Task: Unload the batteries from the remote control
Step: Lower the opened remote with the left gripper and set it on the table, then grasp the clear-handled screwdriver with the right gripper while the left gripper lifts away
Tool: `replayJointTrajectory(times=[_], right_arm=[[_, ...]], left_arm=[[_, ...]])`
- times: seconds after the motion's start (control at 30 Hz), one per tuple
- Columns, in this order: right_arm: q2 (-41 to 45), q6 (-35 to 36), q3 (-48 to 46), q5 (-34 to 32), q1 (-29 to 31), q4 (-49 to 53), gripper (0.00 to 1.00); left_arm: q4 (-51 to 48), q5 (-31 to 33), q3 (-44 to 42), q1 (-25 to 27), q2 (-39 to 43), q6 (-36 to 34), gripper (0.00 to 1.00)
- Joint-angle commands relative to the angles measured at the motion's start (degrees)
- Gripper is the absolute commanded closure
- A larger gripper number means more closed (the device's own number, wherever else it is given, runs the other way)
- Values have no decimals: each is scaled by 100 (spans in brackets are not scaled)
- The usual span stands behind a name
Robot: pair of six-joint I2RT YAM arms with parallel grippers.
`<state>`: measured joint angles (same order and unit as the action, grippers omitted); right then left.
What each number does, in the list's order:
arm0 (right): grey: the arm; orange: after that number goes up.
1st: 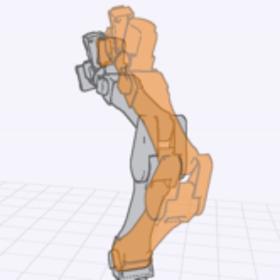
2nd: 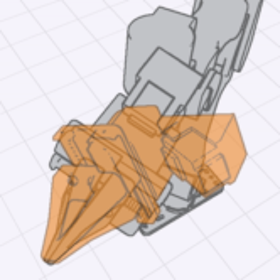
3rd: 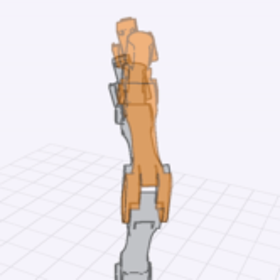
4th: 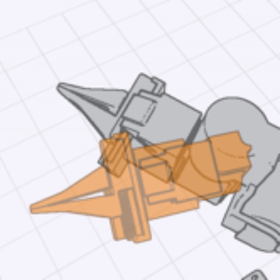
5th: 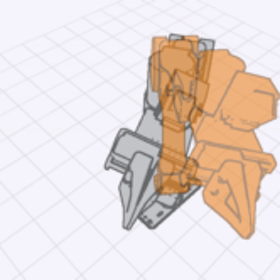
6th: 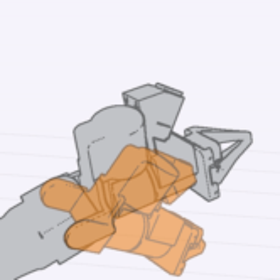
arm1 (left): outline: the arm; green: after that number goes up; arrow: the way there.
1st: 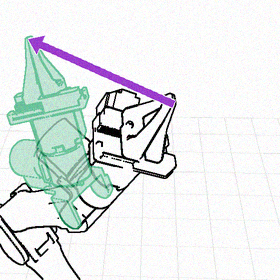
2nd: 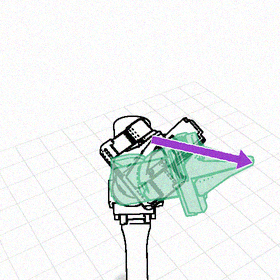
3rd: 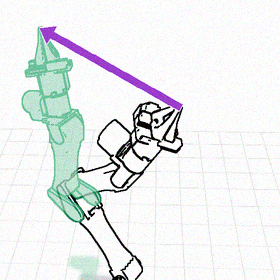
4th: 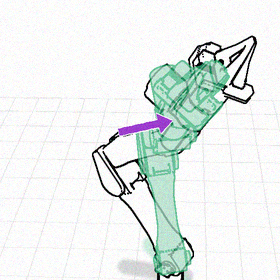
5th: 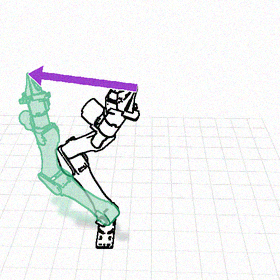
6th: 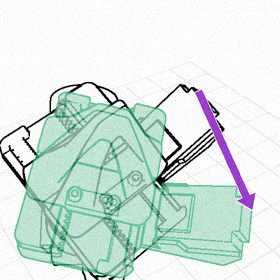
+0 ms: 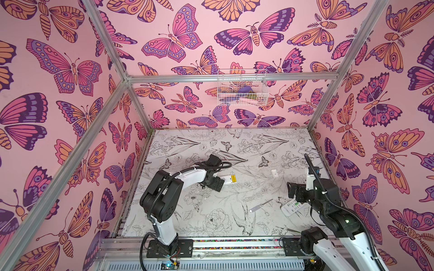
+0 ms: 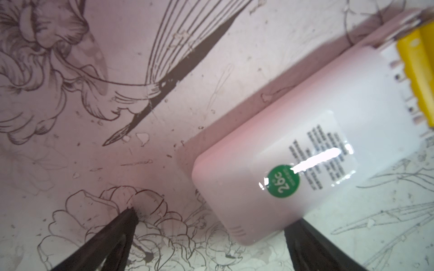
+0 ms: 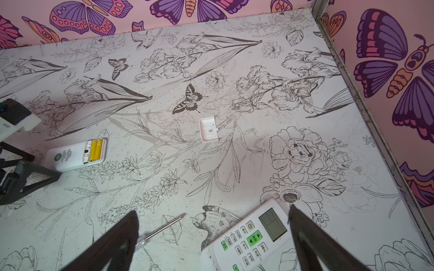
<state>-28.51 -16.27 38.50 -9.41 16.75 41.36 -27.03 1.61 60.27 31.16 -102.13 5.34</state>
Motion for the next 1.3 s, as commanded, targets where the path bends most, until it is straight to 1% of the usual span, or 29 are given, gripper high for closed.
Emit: replayJointTrajectory(times=[0.0,0.37,0.43,0.53,0.7,0.83,0.97,1.03,1.07,1.13,1.2,1.27], right_arm=[[-15,9,36,-101,56,-4,0],[-22,2,35,-101,69,9,0],[-14,-12,36,-134,90,4,0],[-7,-9,37,-136,117,10,0],[-56,-25,46,-137,144,16,1],[-168,-4,85,-106,197,11,3],[-566,45,325,244,220,124,9],[-813,-330,486,270,232,249,10],[-899,-501,507,319,248,259,13],[-1113,-1033,571,266,366,324,16],[-1292,-1512,676,9,633,515,18],[-1426,-1971,758,-355,1084,735,20]], left_arm=[[-154,216,-43,7,59,-103,0],[-89,148,-116,-92,133,-5,0],[-56,163,-125,-101,178,-25,6],[-97,197,-128,-123,300,-34,7],[-71,-34,-225,-154,506,-3,7],[-86,-222,-290,-167,883,37,5],[-25,-537,-432,-189,1357,-17,5],[6,-708,-516,-218,1656,-82,4],[57,-798,-576,-228,1781,-125,4],[204,-978,-745,-296,2018,-238,4],[252,-1062,-853,-454,2241,-246,4],[236,-1150,-920,-635,2489,-194,4]])
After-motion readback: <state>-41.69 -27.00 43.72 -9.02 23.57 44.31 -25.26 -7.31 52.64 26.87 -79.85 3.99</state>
